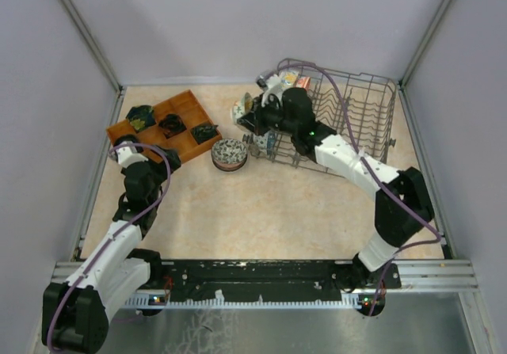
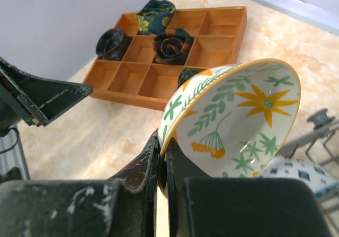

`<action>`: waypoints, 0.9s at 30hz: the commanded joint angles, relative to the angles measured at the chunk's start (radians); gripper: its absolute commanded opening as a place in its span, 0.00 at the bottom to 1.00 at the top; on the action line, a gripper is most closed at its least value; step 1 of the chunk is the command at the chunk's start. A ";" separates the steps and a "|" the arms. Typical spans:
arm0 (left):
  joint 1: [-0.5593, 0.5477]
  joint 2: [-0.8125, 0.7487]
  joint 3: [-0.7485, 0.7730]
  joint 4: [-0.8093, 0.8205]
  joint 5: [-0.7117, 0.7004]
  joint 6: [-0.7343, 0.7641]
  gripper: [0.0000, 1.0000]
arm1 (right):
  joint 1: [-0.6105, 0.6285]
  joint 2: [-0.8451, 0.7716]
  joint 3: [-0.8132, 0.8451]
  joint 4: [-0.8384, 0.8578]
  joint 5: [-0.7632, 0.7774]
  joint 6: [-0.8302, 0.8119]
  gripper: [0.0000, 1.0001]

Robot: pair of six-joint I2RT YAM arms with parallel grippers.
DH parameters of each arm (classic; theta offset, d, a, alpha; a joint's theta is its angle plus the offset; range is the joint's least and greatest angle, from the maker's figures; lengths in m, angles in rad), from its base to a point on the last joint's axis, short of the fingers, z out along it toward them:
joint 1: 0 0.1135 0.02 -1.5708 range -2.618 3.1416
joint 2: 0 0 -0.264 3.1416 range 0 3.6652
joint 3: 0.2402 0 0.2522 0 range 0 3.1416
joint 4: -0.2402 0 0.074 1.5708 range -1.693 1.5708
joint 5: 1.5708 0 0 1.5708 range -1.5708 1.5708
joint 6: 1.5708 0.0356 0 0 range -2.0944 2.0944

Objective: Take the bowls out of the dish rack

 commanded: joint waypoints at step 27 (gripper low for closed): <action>0.005 -0.029 0.005 -0.013 -0.021 0.015 0.99 | 0.284 0.395 0.615 -0.723 0.330 -0.506 0.00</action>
